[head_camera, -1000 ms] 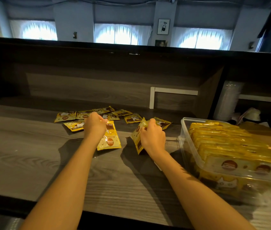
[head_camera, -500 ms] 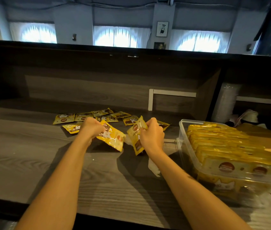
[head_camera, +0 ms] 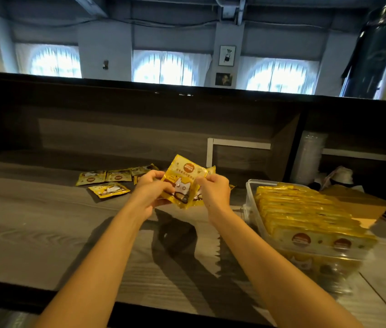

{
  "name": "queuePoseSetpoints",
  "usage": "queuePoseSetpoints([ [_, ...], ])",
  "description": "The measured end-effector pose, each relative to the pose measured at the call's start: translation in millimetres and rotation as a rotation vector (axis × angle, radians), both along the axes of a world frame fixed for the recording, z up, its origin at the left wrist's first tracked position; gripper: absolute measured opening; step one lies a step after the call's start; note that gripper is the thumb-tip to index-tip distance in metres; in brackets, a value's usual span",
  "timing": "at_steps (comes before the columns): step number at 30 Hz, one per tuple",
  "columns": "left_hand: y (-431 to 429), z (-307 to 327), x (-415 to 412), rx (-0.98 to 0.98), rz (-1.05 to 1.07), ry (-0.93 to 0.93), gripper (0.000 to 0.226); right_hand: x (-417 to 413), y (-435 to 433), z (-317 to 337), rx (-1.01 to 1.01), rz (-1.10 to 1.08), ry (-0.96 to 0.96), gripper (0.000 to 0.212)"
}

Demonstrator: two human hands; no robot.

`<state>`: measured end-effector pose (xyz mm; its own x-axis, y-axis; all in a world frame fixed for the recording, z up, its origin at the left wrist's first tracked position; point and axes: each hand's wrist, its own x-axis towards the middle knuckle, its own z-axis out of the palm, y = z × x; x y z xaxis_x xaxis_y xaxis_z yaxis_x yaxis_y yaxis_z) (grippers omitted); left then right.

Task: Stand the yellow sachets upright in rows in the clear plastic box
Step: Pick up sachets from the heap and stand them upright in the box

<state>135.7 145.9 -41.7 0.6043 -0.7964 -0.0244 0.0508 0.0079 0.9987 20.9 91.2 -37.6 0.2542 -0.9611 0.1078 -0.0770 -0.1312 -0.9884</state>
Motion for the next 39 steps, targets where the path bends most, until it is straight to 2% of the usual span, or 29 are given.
queuePoseSetpoints([
  [1,2.7,1.0,-4.6,0.007,-0.002,-0.094,0.030,-3.3,0.3,2.6,-0.060,-0.016,0.020,0.026],
  [3,9.3,6.8,-13.8,-0.047,-0.014,-0.236,0.033,-9.2,0.6,9.1,-0.142,-0.021,0.070,0.022],
  [5,15.3,16.1,-21.8,-0.112,-0.031,-0.350,0.044,-16.0,3.1,17.4,-0.194,0.008,0.112,0.014],
  [7,20.1,26.8,-28.1,-0.143,-0.048,-0.430,0.042,-23.6,4.8,24.7,-0.231,-0.005,0.101,0.018],
  [12,18.0,49.3,-50.6,-0.192,-0.049,-0.483,0.029,-61.5,3.9,48.0,-0.385,-0.078,0.098,0.032],
  [15,5.2,60.1,-72.2,-0.261,0.011,-0.399,0.029,-93.4,-12.5,62.5,-0.485,-0.160,0.033,0.050],
  [17,-6.6,65.4,-86.5,-0.265,0.034,-0.412,0.030,-115.3,-30.0,67.0,-0.433,-0.155,-0.042,0.068],
  [19,-20.1,69.3,-101.0,-0.262,0.016,-0.497,0.032,-137.9,-47.4,68.4,-0.350,-0.174,-0.082,0.071],
  [23,-47.3,71.6,-132.9,-0.258,-0.064,-0.586,0.031,-180.2,-75.6,65.3,-0.275,-0.331,-0.103,0.027],
  [25,-59.1,70.0,-145.0,-0.276,-0.083,-0.605,0.019,-195.7,-86.3,61.5,-0.225,-0.362,-0.121,0.017],
  [27,-69.5,67.6,-152.2,-0.300,-0.076,-0.612,0.013,-205.6,-94.9,58.1,-0.175,-0.379,-0.156,0.017],
  [31,-88.4,60.0,-157.0,-0.305,-0.047,-0.536,0.016,-210.1,-109.0,50.0,-0.114,-0.356,-0.160,0.026],
  [39,-103.1,41.7,-147.5,-0.200,-0.216,-0.306,0.022,-195.7,-115.9,35.1,-0.020,-0.053,-0.011,0.031],
])
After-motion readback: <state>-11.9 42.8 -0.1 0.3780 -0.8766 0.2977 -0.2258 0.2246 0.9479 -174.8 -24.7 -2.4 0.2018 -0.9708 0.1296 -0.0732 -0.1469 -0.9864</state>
